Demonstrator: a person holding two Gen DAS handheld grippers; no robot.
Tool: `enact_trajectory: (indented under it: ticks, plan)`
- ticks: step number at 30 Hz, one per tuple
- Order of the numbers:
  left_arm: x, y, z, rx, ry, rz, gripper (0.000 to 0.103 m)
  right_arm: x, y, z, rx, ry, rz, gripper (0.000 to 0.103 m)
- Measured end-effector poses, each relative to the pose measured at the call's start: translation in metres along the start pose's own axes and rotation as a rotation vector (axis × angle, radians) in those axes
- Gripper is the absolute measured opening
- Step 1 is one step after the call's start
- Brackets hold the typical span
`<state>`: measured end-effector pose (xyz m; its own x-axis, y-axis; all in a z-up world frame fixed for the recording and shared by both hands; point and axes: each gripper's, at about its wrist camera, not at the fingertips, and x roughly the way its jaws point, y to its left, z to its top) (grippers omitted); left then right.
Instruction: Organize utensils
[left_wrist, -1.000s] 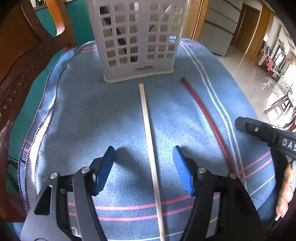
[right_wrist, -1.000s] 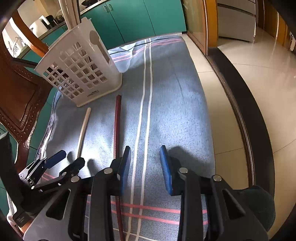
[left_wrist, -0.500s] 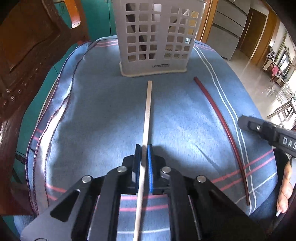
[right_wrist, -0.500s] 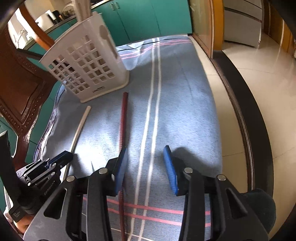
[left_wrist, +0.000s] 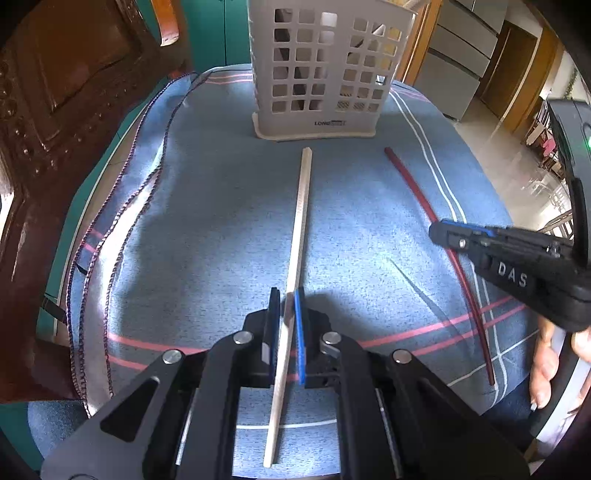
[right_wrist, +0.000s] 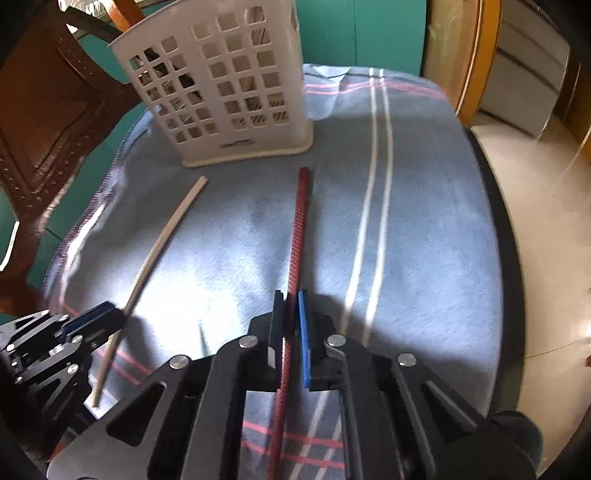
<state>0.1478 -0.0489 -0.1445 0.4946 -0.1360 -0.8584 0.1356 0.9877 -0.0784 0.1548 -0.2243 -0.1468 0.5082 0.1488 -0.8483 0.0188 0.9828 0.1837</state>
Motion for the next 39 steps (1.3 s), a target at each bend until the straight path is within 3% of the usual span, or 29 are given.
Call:
enact_trajectory:
  ticks: [6, 9, 16, 18, 19, 26, 39]
  plan:
    - [0.001, 0.005, 0.022, -0.023, -0.034, -0.003, 0.027, -0.008, -0.005, -0.001, 0.011, -0.037, 0.040, 0.008]
    - [0.007, 0.002, 0.038, -0.030, -0.061, -0.019, 0.029, -0.011, -0.008, 0.003, 0.036, -0.046, 0.031, 0.012]
    - [0.041, -0.005, 0.061, -0.019, -0.020, -0.005, 0.028, -0.012, -0.019, 0.002, 0.065, -0.033, 0.024, 0.013]
    - [0.042, -0.004, 0.061, -0.020, -0.022, 0.007, 0.009, -0.012, -0.018, 0.000, 0.060, -0.032, 0.030, 0.018]
    - [0.041, -0.003, 0.059, -0.023, -0.019, 0.004, 0.008, -0.012, -0.018, 0.000, 0.058, -0.034, 0.032, 0.023]
    - [0.033, 0.011, 0.045, -0.069, -0.003, -0.031, 0.007, -0.005, -0.009, 0.009, 0.032, -0.038, 0.024, 0.028]
    - [0.056, 0.009, 0.079, -0.024, -0.011, 0.022, 0.015, 0.032, 0.018, 0.049, -0.106, -0.042, -0.133, 0.028]
